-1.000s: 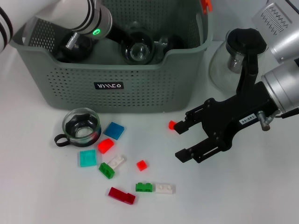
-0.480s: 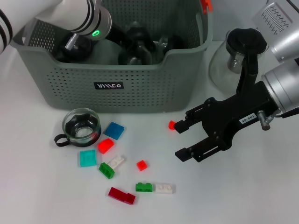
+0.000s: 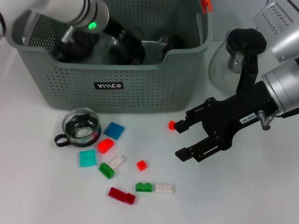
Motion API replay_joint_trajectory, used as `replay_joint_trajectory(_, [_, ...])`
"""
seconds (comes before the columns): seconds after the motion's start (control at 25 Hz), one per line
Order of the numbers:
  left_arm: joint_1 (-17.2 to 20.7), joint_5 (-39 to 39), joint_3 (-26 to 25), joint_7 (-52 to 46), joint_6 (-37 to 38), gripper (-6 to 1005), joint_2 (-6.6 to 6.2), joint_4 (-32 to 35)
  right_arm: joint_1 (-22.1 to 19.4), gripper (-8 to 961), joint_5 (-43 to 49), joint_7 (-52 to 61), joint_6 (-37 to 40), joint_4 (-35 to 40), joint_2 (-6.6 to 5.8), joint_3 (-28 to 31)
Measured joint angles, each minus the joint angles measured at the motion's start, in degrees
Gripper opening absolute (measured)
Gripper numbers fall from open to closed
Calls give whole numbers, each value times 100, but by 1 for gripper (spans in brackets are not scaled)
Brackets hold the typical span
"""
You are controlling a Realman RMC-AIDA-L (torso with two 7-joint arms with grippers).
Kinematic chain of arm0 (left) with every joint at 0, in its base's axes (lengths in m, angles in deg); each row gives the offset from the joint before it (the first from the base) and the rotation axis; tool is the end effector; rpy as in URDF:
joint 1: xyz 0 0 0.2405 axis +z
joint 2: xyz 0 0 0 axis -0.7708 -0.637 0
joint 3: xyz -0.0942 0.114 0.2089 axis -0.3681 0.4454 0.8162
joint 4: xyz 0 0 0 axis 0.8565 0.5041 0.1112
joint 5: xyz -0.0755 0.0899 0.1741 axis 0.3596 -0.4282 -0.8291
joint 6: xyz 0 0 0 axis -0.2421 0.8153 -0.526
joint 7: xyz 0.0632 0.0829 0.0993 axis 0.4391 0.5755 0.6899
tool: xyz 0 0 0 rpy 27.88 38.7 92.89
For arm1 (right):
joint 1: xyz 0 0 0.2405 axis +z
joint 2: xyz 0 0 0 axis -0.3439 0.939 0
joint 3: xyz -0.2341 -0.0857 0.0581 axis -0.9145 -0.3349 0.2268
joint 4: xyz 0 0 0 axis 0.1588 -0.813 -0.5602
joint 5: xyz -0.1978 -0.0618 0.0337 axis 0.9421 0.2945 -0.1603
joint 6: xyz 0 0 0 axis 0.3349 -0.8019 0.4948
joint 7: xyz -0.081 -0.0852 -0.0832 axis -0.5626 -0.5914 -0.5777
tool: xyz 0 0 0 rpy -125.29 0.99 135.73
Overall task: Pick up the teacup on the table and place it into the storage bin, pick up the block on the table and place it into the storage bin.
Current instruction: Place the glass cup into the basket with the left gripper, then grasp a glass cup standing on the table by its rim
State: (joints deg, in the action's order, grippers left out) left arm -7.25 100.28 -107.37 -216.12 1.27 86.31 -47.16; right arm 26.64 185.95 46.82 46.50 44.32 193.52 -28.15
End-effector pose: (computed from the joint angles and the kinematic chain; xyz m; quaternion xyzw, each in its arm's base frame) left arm -0.1359 0.4835 -0.0111 -0.8923 -0.2408 0.0719 0.3751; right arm 0.1452 0.3562 -0.0140 0.9915 -0.0961 -0.0435 0.0756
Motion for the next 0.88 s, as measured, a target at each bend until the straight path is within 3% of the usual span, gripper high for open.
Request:
replay_joint_trajectory(0.2, [183,60,-145,-270,690,733,-38,-919,0,776,0,-31,-1,25,-3,16])
replay_joint_trajectory(0.24, [366,188,-239,-298,1236,752,-22,-1598,0,776,0,-47,-2,24,-6,24])
replay_joint_trajectory(0.36, [703,369,-269,-274,1853,811,66,-2511,-2,776,-3,-83,-31,13,-11,71])
replay_joint_trajectory(0.52, [1202,855,-328,-289,2863,811,141,-3778,-9,776,-23,-88,-56,11,-43,165])
replay_joint_trajectory(0.88, [1755,1457,-949,-312,4810,810,240,-5311,4,776,-27,-162,-84,7,-32,261])
